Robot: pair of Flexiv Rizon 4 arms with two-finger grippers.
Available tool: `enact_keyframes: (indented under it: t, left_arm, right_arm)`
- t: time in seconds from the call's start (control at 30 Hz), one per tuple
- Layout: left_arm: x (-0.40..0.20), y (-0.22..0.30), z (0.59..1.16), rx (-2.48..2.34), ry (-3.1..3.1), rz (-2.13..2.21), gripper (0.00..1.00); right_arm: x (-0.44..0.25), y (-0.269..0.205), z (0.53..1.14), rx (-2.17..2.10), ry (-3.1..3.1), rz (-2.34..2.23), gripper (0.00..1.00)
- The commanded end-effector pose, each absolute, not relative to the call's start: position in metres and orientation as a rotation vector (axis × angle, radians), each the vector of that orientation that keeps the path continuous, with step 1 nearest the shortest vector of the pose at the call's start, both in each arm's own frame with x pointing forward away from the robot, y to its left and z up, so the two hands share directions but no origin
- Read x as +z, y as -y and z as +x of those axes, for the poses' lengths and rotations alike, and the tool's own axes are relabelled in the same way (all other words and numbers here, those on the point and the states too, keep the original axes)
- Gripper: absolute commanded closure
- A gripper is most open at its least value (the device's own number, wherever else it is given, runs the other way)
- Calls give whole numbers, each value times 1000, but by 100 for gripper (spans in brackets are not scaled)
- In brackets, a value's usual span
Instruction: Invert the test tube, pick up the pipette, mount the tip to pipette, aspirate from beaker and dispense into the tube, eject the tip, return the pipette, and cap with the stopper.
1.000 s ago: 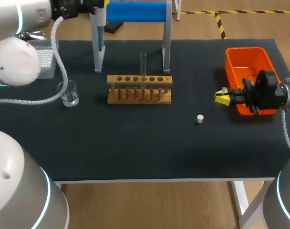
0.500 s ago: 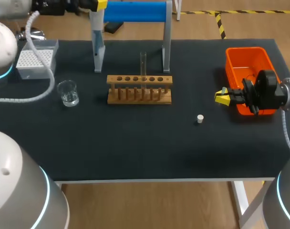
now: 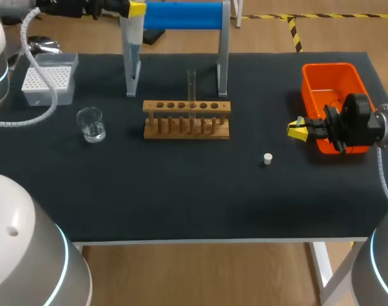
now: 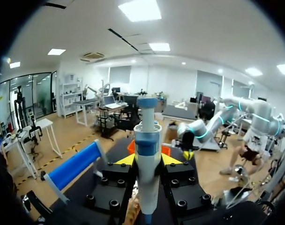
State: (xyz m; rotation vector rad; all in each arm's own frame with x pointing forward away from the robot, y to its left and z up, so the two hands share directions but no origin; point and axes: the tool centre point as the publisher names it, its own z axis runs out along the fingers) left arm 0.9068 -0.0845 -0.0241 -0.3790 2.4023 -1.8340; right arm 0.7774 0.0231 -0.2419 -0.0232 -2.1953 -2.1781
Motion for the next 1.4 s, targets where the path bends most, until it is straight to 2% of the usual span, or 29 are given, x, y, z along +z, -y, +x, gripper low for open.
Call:
enact_keyframes:
  t: [0.03,0.73,1.0,1.4]
  left_arm:
    - [-29,97,878,-1853,-2316,-409,100]
    - [-25,169,836,-2082,-2208,-256,100]
    - [-27,200,833,-2027,-2284,-195,100]
    - [-27,217,826,-1955,-2233,-230,100]
  right_arm:
    - [-242,-22,777,-2177,2196,-21,100]
    - [-242,-22,777,-2177,2196,-21,100]
    - [-242,-22,777,-2177,2196,-21,100]
    - [-242,-22,777,-2177,2196,-21,100]
